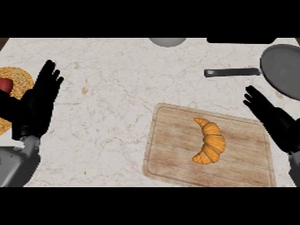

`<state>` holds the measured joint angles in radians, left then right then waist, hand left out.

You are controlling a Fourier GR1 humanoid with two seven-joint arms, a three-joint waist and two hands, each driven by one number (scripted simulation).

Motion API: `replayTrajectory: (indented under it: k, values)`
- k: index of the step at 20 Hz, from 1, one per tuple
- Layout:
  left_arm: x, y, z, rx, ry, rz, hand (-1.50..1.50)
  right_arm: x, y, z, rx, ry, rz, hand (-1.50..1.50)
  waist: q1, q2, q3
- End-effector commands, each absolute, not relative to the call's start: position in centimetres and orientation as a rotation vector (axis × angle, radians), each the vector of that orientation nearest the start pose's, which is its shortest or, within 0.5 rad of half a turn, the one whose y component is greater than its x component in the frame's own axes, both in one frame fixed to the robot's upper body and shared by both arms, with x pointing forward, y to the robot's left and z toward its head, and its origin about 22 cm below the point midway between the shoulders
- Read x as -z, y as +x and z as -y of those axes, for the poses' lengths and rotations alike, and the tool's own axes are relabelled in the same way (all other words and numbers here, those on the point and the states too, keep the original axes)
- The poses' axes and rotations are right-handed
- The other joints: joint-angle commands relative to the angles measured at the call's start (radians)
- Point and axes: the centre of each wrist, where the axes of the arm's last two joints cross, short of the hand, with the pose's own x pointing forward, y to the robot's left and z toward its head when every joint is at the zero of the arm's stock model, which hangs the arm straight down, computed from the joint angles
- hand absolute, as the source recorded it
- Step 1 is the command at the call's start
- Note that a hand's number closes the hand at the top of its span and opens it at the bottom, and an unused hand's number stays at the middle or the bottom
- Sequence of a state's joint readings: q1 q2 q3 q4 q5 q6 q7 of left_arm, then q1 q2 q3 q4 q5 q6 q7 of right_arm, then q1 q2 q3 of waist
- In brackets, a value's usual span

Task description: Pick the croissant from the cutting board and place it in the pan

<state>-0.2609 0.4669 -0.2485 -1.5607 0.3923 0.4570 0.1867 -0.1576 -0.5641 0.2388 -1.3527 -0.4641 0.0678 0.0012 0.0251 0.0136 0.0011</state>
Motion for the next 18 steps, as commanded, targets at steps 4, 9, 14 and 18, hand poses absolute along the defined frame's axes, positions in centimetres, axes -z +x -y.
replayTrajectory:
  k: [4,9,14,18]
  values:
    - [-4.8,27.8,-31.3,0.049,0.417,1.351,0.0,-7.7,30.5,23.5,-0.327,0.315,1.7,-1.5,-0.002,-0.014,-0.001]
    - [-3.1,26.5,-33.0,0.058,0.487,1.252,0.0,-12.2,30.9,32.8,-0.669,-0.474,1.724,1.5,-0.058,-0.035,-0.04]
    - [-1.9,25.1,-35.6,0.067,0.505,1.182,0.0,-3.8,25.9,25.1,0.215,-0.213,1.933,-1.5,-0.052,-0.02,-0.001]
    - [-1.0,25.4,-34.5,0.084,0.493,1.207,0.0,-6.5,22.2,24.5,-0.014,-0.213,1.989,-1.5,-0.038,-0.017,-0.002]
